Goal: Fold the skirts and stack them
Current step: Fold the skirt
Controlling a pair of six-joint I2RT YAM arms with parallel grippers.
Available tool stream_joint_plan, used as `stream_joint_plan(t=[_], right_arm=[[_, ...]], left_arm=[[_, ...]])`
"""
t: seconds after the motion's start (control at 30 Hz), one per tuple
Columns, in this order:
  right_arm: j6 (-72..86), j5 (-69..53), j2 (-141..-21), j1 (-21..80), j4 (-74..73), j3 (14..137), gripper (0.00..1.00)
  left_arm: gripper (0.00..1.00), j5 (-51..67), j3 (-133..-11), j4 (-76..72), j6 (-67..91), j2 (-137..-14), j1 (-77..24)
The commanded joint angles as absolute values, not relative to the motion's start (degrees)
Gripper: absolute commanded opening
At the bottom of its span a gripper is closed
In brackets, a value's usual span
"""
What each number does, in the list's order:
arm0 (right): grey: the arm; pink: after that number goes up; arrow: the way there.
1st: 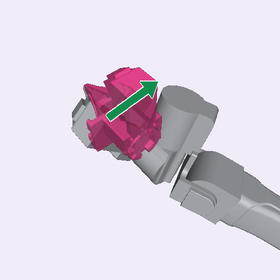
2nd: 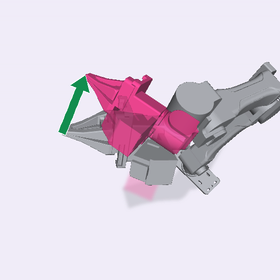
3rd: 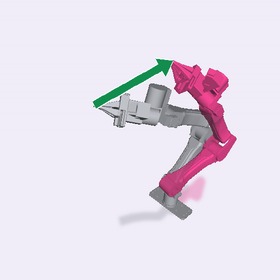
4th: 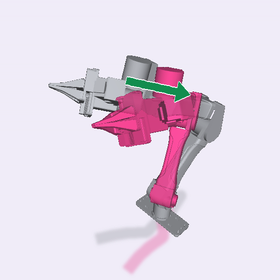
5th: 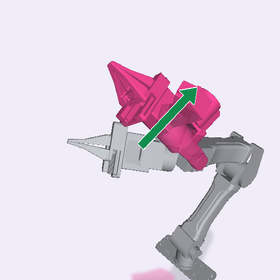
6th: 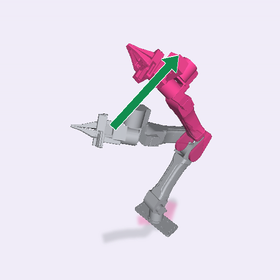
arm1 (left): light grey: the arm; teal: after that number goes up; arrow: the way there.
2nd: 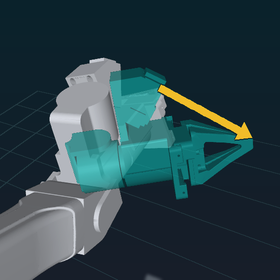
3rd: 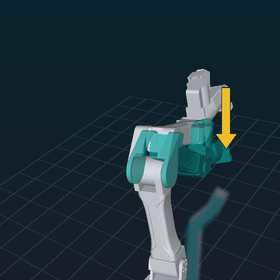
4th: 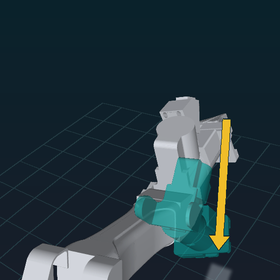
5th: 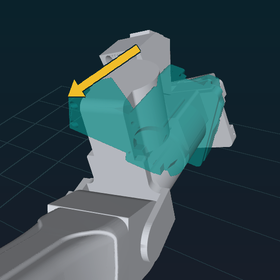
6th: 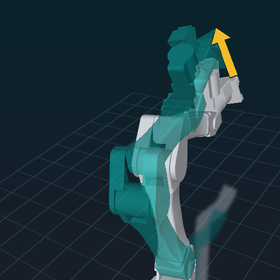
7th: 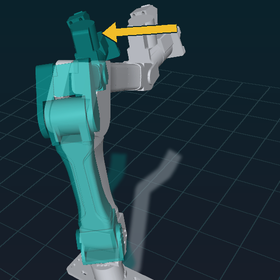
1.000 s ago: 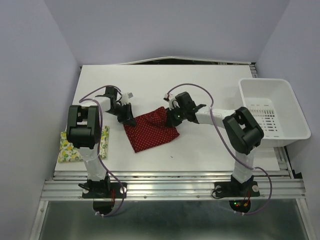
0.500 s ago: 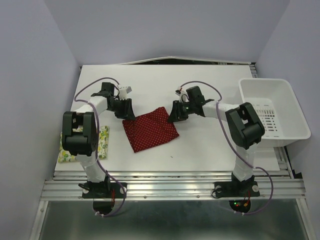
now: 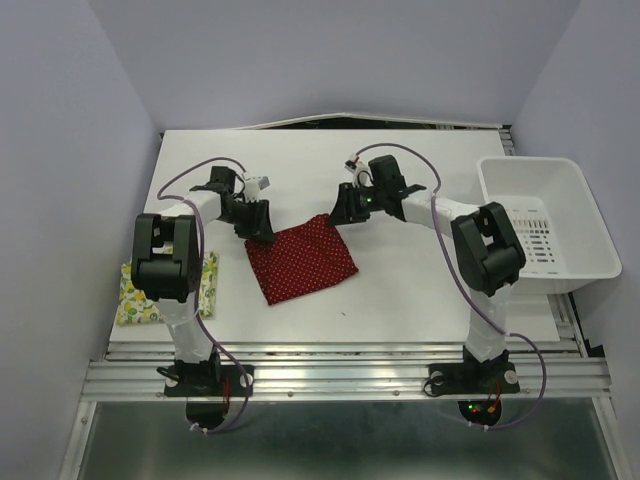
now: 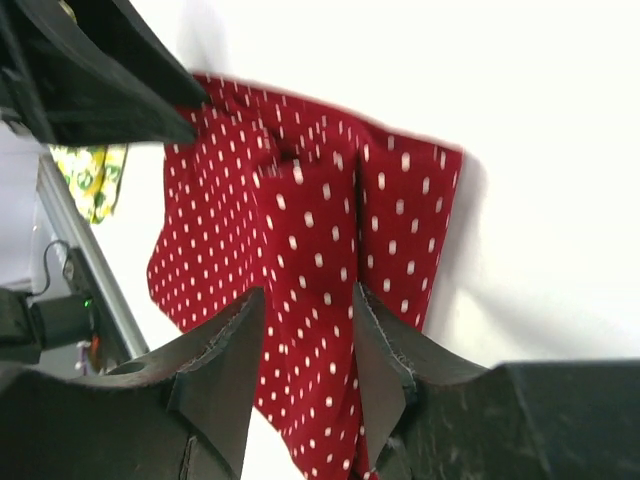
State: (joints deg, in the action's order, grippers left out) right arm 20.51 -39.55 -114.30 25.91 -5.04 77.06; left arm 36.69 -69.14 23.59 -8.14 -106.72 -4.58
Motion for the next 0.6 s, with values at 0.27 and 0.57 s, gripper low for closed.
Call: stream_joint_plan(t=[0.27,0.57], right_arm=[[18.3,-30.5,-123.6,23.7,-3.8,91.5,0.48],[19.4,-39.2,-130.7,23.7,-5.9,93.3,0.52]], left_arm=[[0.51,40.4,-74.0,23.4,-8.4,-110.7,-5.4],[0.51,41.2,-75.5,22.7,-7.6,-112.0,-5.8]])
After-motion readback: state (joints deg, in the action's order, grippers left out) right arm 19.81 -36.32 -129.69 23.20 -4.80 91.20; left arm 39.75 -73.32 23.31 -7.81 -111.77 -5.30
